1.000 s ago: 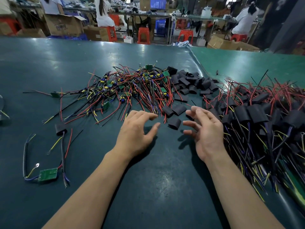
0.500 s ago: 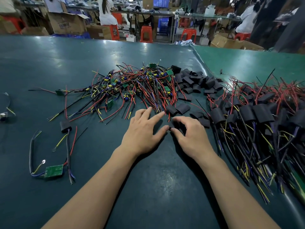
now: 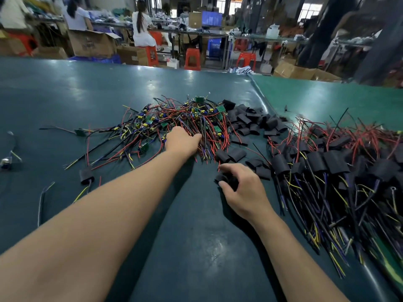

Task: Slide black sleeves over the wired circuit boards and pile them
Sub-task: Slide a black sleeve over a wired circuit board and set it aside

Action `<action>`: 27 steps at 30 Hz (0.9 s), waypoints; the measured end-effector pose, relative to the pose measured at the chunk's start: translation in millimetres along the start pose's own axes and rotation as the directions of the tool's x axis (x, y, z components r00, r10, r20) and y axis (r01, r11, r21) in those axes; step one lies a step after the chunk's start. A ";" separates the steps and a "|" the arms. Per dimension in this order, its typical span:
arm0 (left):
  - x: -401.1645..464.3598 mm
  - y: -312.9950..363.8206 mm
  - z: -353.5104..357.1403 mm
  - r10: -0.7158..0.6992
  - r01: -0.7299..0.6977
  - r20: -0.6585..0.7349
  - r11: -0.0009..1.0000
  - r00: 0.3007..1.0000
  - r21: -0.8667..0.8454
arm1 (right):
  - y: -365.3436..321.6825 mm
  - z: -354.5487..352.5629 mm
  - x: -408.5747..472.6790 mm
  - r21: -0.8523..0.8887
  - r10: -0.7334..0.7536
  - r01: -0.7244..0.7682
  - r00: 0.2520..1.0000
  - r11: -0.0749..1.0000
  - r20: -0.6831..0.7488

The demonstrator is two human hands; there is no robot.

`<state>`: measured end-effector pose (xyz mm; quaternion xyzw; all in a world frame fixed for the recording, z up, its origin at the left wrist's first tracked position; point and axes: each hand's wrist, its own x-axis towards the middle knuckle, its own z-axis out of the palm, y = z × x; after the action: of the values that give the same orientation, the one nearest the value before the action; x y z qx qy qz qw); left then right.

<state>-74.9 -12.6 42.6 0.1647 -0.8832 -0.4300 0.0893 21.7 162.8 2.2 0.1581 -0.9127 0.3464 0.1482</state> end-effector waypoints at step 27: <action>13.1 -7.3 -5.4 -0.085 0.091 0.043 0.983 0.995 -0.157 | -2.7 0.9 1.0 0.098 -0.009 0.024 0.989 0.995 -0.150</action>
<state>-83.9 -25.6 40.3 0.1882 -0.8393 -0.5056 0.0670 21.7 160.1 3.5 0.1465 -0.8792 0.4012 0.2112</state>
